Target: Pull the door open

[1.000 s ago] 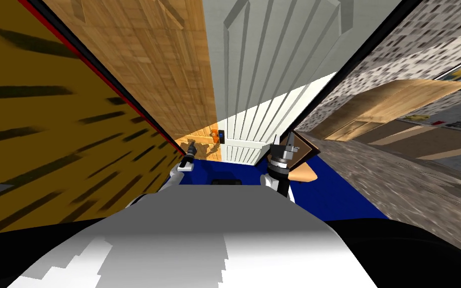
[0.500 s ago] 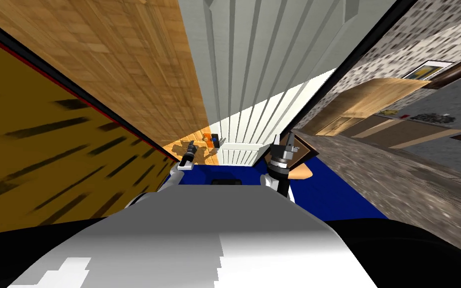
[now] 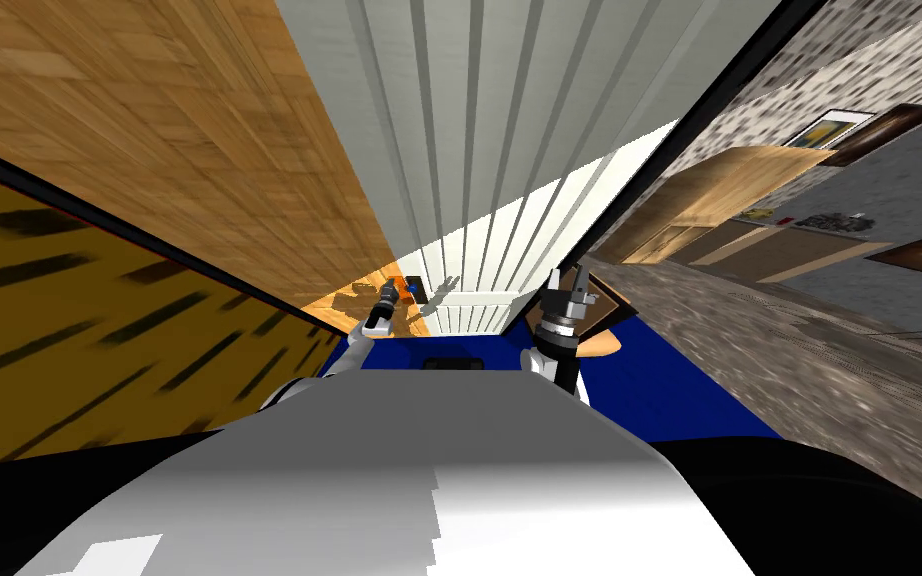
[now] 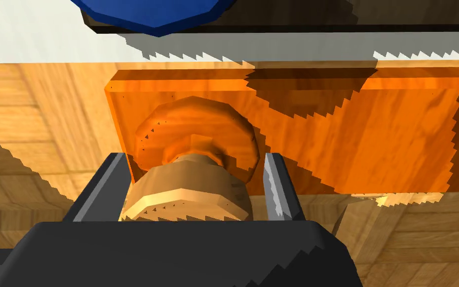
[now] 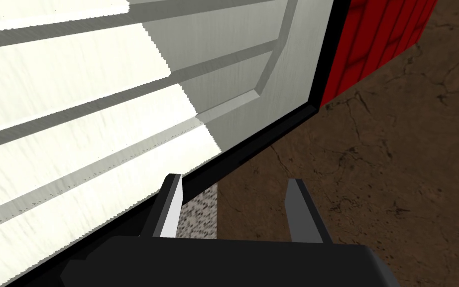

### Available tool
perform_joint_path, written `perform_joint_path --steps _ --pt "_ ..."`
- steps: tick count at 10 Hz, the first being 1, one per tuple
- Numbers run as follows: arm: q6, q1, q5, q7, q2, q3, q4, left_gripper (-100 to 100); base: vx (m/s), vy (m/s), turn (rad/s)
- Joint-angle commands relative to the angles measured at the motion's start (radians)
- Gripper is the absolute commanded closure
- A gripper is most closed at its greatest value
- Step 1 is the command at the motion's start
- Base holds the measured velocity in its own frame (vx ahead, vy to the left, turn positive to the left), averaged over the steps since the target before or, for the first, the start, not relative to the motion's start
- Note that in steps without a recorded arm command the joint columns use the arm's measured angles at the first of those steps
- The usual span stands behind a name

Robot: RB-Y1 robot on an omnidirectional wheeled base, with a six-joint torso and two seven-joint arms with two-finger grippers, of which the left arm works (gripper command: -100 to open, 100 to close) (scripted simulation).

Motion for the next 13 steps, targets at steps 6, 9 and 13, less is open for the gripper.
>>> perform_joint_path --steps 6,9,13 --pt "0.005 0.022 0.003 0.002 0.022 0.015 0.012 100 -0.034 0.025 0.010" --pt "-0.010 0.010 0.004 0.007 0.031 0.016 0.047 -100 -0.163 0.094 0.101" --pt "-0.001 0.007 0.001 0.023 0.029 -0.010 0.025 -100 -0.202 -0.045 -0.023"
